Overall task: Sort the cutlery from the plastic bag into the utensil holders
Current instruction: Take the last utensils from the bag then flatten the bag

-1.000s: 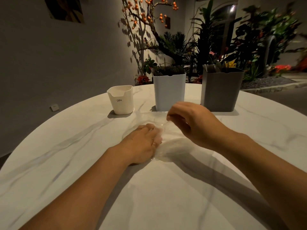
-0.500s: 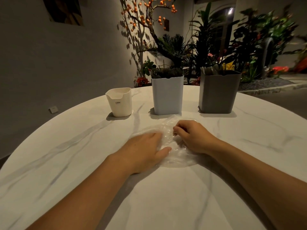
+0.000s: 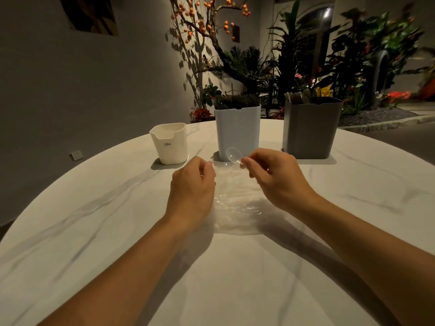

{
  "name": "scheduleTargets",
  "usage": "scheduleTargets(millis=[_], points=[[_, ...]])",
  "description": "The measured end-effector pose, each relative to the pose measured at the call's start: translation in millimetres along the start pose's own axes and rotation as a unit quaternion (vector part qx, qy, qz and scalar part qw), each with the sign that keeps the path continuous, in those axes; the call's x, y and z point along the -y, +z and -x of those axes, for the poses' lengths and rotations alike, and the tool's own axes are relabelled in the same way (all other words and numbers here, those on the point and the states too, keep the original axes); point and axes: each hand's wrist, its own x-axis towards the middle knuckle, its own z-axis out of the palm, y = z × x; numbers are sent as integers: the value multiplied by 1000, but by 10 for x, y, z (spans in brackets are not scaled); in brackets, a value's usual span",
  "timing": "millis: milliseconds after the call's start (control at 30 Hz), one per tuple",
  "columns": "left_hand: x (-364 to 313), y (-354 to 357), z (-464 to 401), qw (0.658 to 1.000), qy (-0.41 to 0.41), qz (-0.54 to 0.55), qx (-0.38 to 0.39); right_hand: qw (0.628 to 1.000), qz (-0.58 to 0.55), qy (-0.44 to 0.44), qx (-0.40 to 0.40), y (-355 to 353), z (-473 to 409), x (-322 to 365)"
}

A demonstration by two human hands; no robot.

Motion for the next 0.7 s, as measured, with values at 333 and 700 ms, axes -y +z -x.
scheduleTargets(millis=[333,700], points=[[-302,21,58,925,-194,324,52,959,127,-253,-24,190,160,82],[-263,49,85,928,-175,324,59,996,-58,-49,-51,242,148,133]])
